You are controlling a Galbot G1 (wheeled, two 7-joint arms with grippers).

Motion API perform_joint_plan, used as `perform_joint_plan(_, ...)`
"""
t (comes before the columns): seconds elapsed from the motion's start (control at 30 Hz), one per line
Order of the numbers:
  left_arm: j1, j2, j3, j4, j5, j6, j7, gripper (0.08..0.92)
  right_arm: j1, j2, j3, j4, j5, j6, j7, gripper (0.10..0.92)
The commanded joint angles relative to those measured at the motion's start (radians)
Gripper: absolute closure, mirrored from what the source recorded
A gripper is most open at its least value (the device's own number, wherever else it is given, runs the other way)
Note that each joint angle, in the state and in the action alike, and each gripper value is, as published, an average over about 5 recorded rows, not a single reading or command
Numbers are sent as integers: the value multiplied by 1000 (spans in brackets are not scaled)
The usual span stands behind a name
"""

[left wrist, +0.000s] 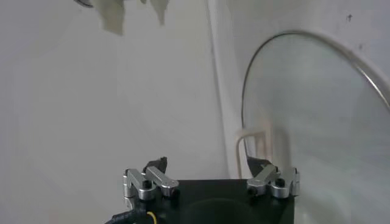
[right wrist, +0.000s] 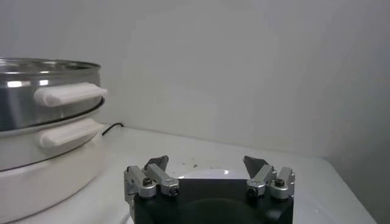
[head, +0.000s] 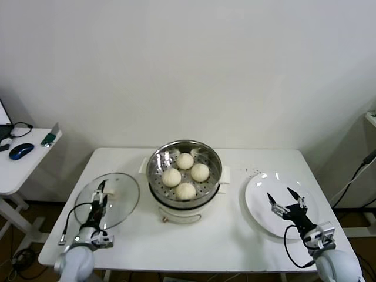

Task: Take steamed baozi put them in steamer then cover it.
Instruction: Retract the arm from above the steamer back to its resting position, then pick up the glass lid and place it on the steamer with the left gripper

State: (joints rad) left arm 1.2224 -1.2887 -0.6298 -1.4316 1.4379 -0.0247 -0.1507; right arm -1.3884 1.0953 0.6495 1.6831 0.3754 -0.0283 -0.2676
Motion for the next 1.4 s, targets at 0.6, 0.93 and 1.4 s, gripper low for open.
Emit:
perform_joint_plan(0.6, -145, 21, 28, 168, -31, 4, -34, 212, -32, 45, 6, 5, -80, 0, -49, 203)
perform_joint_plan(0.93, -127, 30, 33, 153, -63, -6, -23, 493, -27, 64, 10, -4, -94, 3, -53, 203)
perform_joint_plan(1.4, -4, 96, 52, -127, -152, 113, 0, 853, -12, 39, 20, -26, -100, 15, -54, 203)
